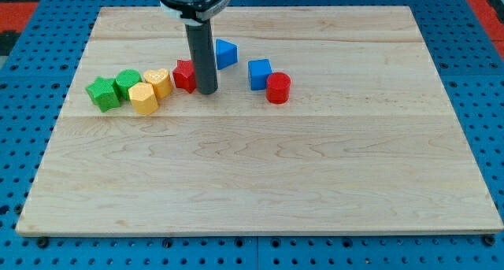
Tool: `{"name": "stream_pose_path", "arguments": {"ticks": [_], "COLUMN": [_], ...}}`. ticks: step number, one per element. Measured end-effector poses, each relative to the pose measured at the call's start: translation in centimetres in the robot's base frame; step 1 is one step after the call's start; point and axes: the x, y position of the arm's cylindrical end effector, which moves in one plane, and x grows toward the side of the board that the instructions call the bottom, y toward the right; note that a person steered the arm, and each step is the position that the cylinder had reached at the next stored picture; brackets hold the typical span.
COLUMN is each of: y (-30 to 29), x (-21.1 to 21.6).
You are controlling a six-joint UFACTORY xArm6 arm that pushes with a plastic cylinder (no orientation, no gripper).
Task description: Place the red circle below the cube
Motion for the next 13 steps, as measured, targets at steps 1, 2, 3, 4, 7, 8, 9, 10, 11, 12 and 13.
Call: {"name": "stream_pose_path", "arguments": {"ticks": [1, 2, 3, 4, 7, 8, 9, 10, 11, 12, 13], "y": [-0.2, 1.6, 4.8, 6.8, 7.0, 4.3, 0.7, -2.5, -3.4, -3.4, -3.4], "x": [2.2, 2.1, 0.5, -1.1, -0.8, 0.3, 0.3, 0.1, -0.9, -1.4, 2.0]}}
